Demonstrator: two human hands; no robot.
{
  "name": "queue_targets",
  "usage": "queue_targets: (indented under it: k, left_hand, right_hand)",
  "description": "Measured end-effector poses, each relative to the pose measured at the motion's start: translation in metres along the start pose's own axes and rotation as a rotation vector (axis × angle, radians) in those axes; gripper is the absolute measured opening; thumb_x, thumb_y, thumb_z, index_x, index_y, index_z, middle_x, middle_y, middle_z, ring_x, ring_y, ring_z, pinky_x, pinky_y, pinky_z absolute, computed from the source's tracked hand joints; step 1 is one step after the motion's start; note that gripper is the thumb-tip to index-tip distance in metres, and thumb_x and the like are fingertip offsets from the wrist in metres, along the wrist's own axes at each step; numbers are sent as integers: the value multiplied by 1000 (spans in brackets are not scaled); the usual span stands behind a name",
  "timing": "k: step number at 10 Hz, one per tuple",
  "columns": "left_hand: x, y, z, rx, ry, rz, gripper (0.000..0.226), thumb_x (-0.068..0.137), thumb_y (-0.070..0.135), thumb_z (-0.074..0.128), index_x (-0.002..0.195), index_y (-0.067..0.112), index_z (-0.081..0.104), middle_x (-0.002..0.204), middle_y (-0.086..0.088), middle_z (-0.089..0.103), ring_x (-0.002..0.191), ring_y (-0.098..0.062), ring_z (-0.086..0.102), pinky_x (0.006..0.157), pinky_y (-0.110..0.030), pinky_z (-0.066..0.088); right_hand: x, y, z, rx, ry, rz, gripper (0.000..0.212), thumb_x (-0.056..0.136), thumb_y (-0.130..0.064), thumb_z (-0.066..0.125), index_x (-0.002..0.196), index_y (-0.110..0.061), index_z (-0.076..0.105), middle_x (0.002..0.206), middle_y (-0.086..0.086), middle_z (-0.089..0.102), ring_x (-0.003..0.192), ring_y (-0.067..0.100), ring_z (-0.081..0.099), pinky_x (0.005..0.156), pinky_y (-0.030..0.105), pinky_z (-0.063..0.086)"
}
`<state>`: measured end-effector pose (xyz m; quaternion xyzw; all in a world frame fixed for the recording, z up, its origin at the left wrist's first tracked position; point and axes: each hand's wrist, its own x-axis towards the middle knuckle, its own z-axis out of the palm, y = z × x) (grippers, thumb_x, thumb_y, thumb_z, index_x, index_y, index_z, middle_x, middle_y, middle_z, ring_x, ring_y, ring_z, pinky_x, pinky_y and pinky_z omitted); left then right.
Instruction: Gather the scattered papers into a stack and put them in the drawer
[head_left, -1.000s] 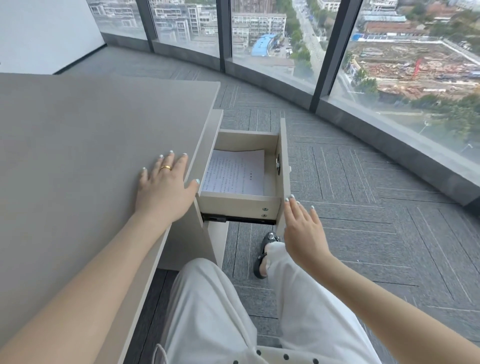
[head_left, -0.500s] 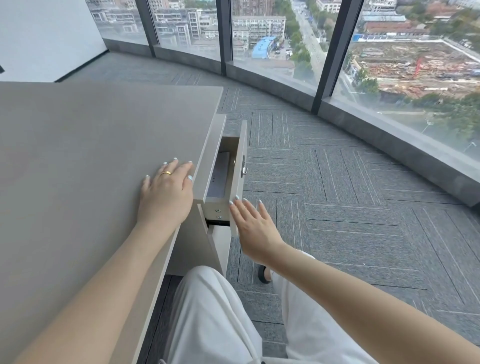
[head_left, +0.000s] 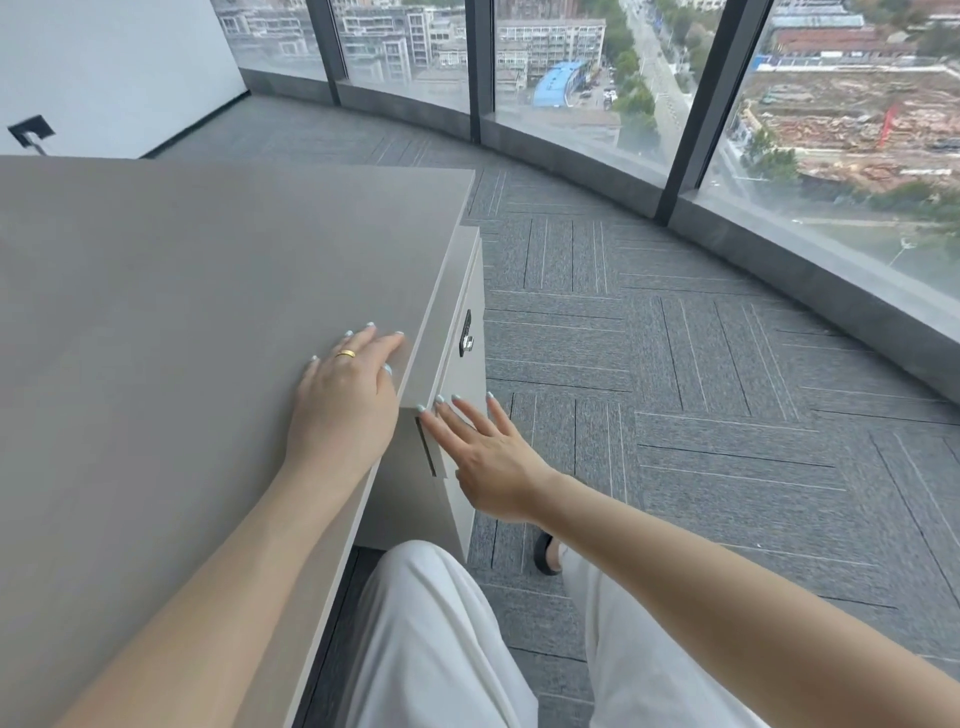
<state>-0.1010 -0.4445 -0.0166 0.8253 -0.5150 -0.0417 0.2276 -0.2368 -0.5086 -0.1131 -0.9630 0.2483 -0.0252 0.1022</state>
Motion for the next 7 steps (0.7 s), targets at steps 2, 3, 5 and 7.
queue_targets:
  k: [2, 3, 5, 7]
  left_hand:
    - [-1, 0, 0, -5, 12, 7, 45, 93, 7, 33, 134, 21, 48, 152, -3, 35, 143, -17, 26, 115, -40, 15]
    - [-1, 0, -1, -7, 5, 2, 45, 93, 7, 33, 134, 21, 48, 152, -3, 35, 143, -17, 26, 115, -40, 15]
    - [-4, 1, -4, -37, -16, -5, 45, 94, 8, 32, 135, 20, 47, 153, -2, 33, 143, -17, 25, 116, -39, 13]
    - [-8, 7, -14, -312, 156, 80, 45, 91, 1, 37, 132, 13, 49, 148, -4, 40, 135, -19, 36, 108, -22, 24]
  right_hand:
    - [0, -1, 0, 34, -1, 5, 74, 87, -8, 38, 148, -18, -3, 159, 8, 10, 147, 25, -1, 116, 47, -10]
    - [1, 0, 0, 65, -15, 20, 75, 88, -10, 40, 147, -21, -4, 159, 6, 8, 147, 25, -2, 115, 47, -10]
    - [-21, 9, -11, 172, 23, 98, 78, 89, -21, 46, 147, -26, -6, 160, -1, 3, 147, 20, -4, 119, 45, -8]
    - [-90, 37, -97, 387, 388, 227, 77, 86, -25, 55, 141, -35, 2, 150, -19, 12, 140, 0, 11, 120, 40, 8]
